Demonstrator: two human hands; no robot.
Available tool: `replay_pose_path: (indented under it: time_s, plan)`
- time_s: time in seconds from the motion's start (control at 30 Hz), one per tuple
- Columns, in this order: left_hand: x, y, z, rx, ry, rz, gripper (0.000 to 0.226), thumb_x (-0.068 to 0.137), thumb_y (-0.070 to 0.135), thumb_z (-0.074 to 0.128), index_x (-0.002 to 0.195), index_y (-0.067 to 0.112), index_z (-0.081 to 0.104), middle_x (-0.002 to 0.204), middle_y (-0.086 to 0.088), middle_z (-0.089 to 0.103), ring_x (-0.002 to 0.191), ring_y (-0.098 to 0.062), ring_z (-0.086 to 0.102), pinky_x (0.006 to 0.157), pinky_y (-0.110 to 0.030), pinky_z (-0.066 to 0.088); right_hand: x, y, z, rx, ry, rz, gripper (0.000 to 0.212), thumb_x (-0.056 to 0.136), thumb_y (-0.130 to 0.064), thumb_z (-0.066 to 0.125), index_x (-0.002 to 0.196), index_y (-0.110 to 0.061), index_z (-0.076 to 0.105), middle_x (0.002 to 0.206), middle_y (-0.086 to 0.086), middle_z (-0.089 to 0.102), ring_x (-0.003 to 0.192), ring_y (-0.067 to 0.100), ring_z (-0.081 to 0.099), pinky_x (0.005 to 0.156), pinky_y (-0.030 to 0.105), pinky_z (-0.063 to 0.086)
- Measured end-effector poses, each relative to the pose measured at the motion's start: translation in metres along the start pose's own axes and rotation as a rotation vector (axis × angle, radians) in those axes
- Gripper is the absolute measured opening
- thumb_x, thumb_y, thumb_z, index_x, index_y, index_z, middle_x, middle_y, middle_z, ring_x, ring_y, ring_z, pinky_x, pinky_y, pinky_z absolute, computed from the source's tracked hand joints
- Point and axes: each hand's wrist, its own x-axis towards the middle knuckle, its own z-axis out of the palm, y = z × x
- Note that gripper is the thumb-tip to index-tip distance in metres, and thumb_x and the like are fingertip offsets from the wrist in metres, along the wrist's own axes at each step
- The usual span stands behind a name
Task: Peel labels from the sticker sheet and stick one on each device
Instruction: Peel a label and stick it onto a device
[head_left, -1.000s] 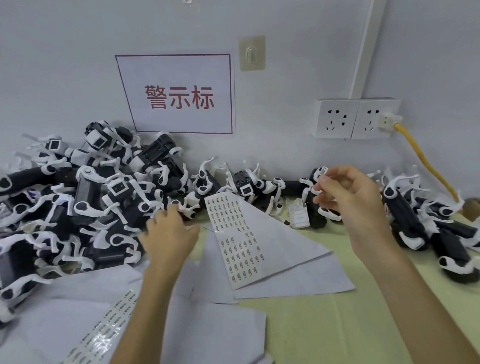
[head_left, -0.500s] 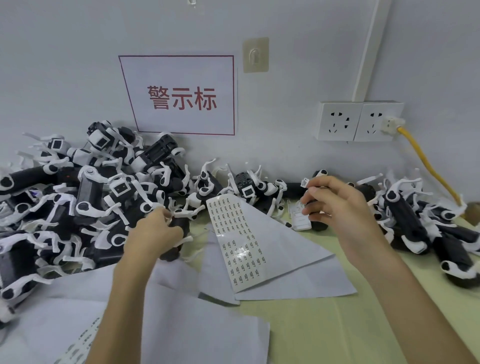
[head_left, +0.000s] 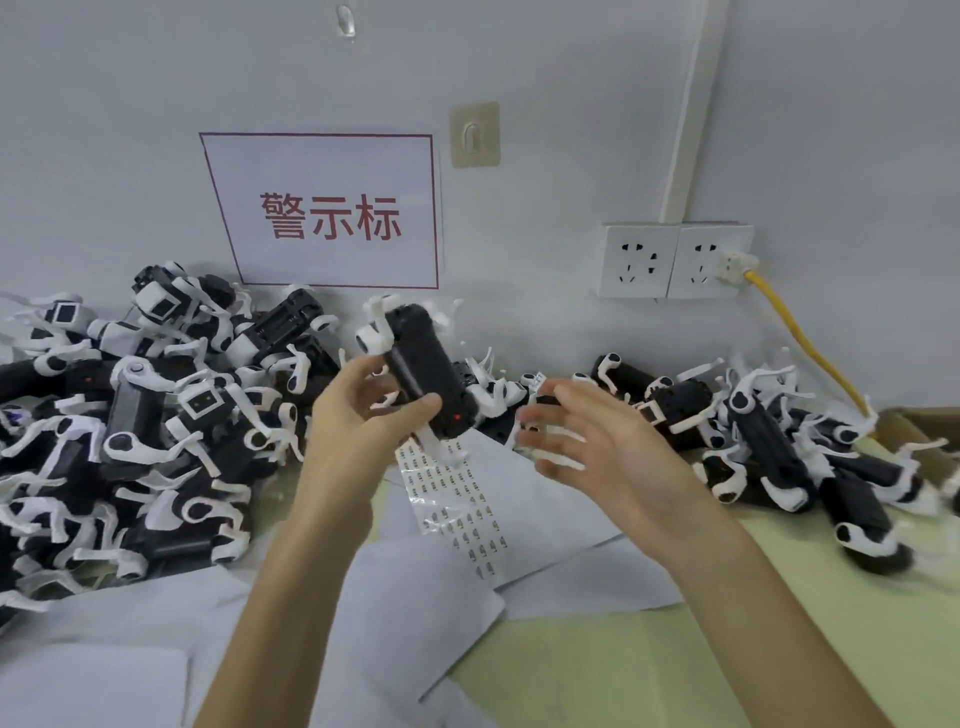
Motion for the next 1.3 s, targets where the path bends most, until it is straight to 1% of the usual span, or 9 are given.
replay_pose_path:
  time_s: [0.2, 0.37, 0.53, 0.6, 0.67, 0.83, 0.97, 1.07, 1.3]
  plan:
    - [-0.014, -0.021, 0.037, -0.110, -0.040, 0.113, 0.044, 0.080, -0.006, 0.078, 0.118, 0.013, 0.065, 0.103, -0.007, 0.078, 0.101, -0.025, 0.074, 0.097, -0.046, 0.055, -0.003, 0.005, 0.010, 0.014, -0.072, 0.159, 0.071, 0.079, -0.052, 0.068, 0.134, -0.007, 0.058, 0.115, 0.020, 0.068, 0.100, 0.037, 0.073, 0.082, 0.042, 0.060]
    - [-0.010, -0.025, 0.035, -0.095, -0.237, 0.219, 0.033, 0.086, 0.009, 0.073, 0.115, 0.025, 0.069, 0.110, 0.000, 0.077, 0.107, -0.015, 0.072, 0.083, -0.020, 0.056, -0.001, 0.002, 0.007, 0.155, 0.036, 0.091, 0.062, 0.088, -0.036, 0.069, 0.136, 0.000, 0.055, 0.123, 0.023, 0.068, 0.104, 0.035, 0.072, 0.087, 0.041, 0.060]
    - [-0.003, -0.033, 0.021, -0.076, -0.551, 0.019, 0.047, 0.084, -0.007, 0.063, 0.129, 0.009, 0.063, 0.127, -0.010, 0.071, 0.118, -0.027, 0.069, 0.098, -0.037, 0.056, 0.001, -0.003, 0.000, 0.311, 0.150, -0.047, 0.058, 0.088, -0.032, 0.068, 0.134, 0.002, 0.058, 0.095, 0.011, 0.070, 0.089, 0.021, 0.070, 0.085, 0.035, 0.060]
    - [-0.003, -0.034, 0.022, -0.162, -0.575, -0.046, 0.040, 0.086, -0.009, 0.059, 0.124, 0.003, 0.068, 0.126, -0.019, 0.070, 0.119, -0.035, 0.067, 0.098, -0.034, 0.056, 0.001, -0.007, -0.006, 0.288, 0.151, -0.086, 0.059, 0.089, -0.034, 0.066, 0.135, 0.002, 0.057, 0.107, 0.016, 0.073, 0.102, 0.022, 0.069, 0.100, 0.039, 0.054]
    - [-0.002, -0.034, 0.023, -0.276, -0.545, -0.148, 0.035, 0.098, 0.001, 0.049, 0.128, 0.005, 0.068, 0.124, -0.019, 0.071, 0.115, -0.036, 0.069, 0.095, -0.037, 0.058, 0.000, -0.011, -0.013, 0.256, 0.132, -0.120, 0.063, 0.090, -0.033, 0.066, 0.139, 0.005, 0.051, 0.121, 0.019, 0.066, 0.114, 0.028, 0.063, 0.110, 0.047, 0.047]
    - [-0.007, -0.023, 0.041, -0.166, -0.640, -0.310, 0.066, 0.094, 0.059, 0.040, 0.136, 0.014, 0.063, 0.119, -0.015, 0.074, 0.110, -0.033, 0.071, 0.091, -0.041, 0.058, -0.003, -0.016, -0.022, -0.023, 0.049, -0.210, 0.062, 0.079, -0.022, 0.082, 0.134, -0.015, 0.053, 0.109, 0.008, 0.074, 0.099, 0.026, 0.071, 0.093, 0.035, 0.057]
    - [-0.014, -0.024, 0.046, -0.090, -0.660, -0.158, 0.030, 0.090, 0.042, 0.068, 0.111, 0.021, 0.074, 0.097, -0.009, 0.073, 0.101, -0.035, 0.070, 0.093, -0.040, 0.053, -0.005, -0.012, -0.014, -0.194, 0.069, -0.296, 0.070, 0.068, -0.035, 0.086, 0.130, -0.027, 0.054, 0.115, 0.004, 0.075, 0.106, 0.025, 0.072, 0.097, 0.038, 0.053]
    - [-0.016, -0.025, 0.039, -0.164, -0.540, -0.109, 0.021, 0.086, 0.035, 0.072, 0.097, 0.017, 0.074, 0.094, -0.006, 0.070, 0.095, -0.023, 0.068, 0.091, -0.039, 0.056, -0.005, -0.013, -0.011, -0.297, 0.166, -0.360, 0.062, 0.071, -0.036, 0.083, 0.127, -0.033, 0.056, 0.119, -0.009, 0.072, 0.107, 0.010, 0.070, 0.087, 0.028, 0.055]
    - [-0.003, -0.022, 0.025, -0.413, -0.194, -0.152, 0.056, 0.086, 0.037, 0.067, 0.129, 0.002, 0.062, 0.120, -0.022, 0.070, 0.108, -0.026, 0.069, 0.094, -0.042, 0.053, -0.005, -0.022, -0.020, -0.309, 0.233, -0.345, 0.012, 0.098, -0.015, 0.062, 0.103, -0.020, 0.072, 0.100, -0.004, 0.077, 0.092, 0.010, 0.072, 0.072, 0.022, 0.054]
